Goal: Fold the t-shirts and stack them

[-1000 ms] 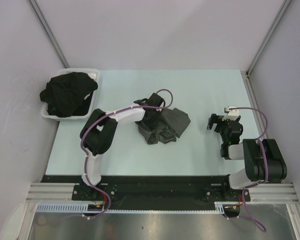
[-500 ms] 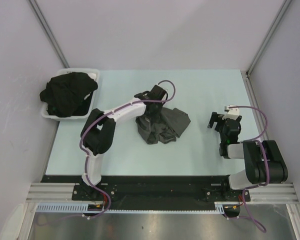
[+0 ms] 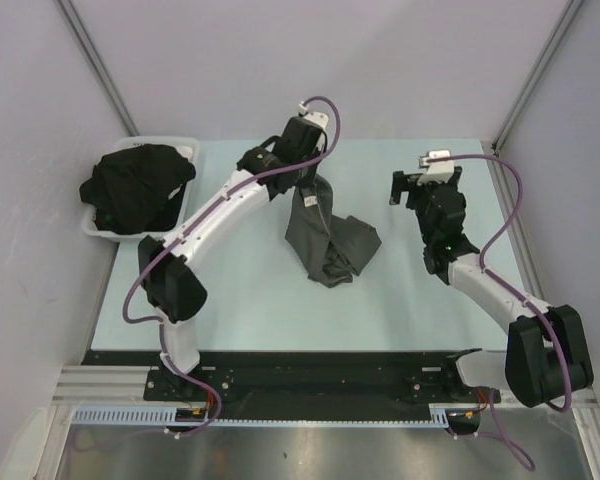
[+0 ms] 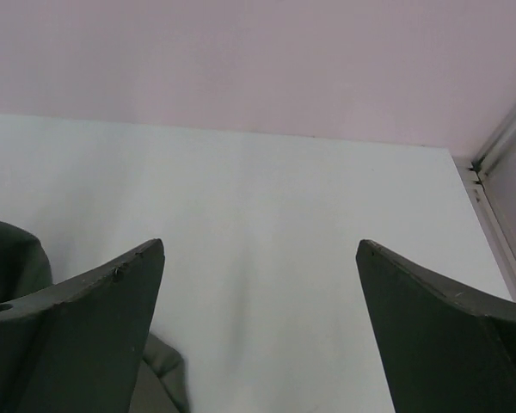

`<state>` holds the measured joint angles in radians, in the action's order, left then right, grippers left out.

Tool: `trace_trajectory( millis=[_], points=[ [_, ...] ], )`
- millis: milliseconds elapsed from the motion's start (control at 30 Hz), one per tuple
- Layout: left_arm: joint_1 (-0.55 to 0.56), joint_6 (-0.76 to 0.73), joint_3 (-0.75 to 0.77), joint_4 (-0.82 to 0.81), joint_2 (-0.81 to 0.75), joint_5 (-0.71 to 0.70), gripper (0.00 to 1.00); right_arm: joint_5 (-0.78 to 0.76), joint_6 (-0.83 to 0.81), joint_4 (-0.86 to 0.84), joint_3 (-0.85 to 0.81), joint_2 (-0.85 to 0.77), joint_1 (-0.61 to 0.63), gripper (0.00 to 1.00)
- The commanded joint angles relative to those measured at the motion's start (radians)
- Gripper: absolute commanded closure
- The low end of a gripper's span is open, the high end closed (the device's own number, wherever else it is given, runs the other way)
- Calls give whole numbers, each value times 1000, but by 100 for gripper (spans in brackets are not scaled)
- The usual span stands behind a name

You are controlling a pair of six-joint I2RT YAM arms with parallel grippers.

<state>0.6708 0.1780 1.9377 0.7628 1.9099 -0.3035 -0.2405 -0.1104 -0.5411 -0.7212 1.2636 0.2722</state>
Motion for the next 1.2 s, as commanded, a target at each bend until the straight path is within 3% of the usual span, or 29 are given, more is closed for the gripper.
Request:
trace_trajectory(
  millis=[0, 100, 200, 333, 433, 567, 600, 767, 933, 1167],
  points=[
    [-55, -34, 104, 78, -100, -91, 100, -190, 52, 171, -128, 69, 68, 0],
    [-114, -34, 87, 72, -169, -86, 100, -201, 144, 237, -164, 94, 68, 0],
    [-155, -23, 64, 55, -235, -75, 100, -157, 112, 274, -197, 97, 68, 1],
    [-163, 23, 87, 18, -201, -59, 100, -175, 112, 328, -260, 102, 70, 0],
    [-160, 98, 239, 17, -61, 39, 100, -203, 114, 406, -322, 106, 68, 0],
    [-140, 188, 663, 50, 194, 157, 100, -238, 114, 484, -359, 54, 65, 0],
    [-134, 202, 693, 26, 245, 194, 100, -247, 118, 497, -362, 30, 62, 0],
    [-53, 245, 575, -301, 215, 312, 100, -208, 141, 571, -371, -67, -11, 0],
    [9, 181, 633, -371, 181, 452, 100, -253, 136, 662, -392, -38, -21, 0],
    [18, 78, 569, -384, -56, 446, 100, -260, 187, 708, -415, 65, 5, 0]
  ],
)
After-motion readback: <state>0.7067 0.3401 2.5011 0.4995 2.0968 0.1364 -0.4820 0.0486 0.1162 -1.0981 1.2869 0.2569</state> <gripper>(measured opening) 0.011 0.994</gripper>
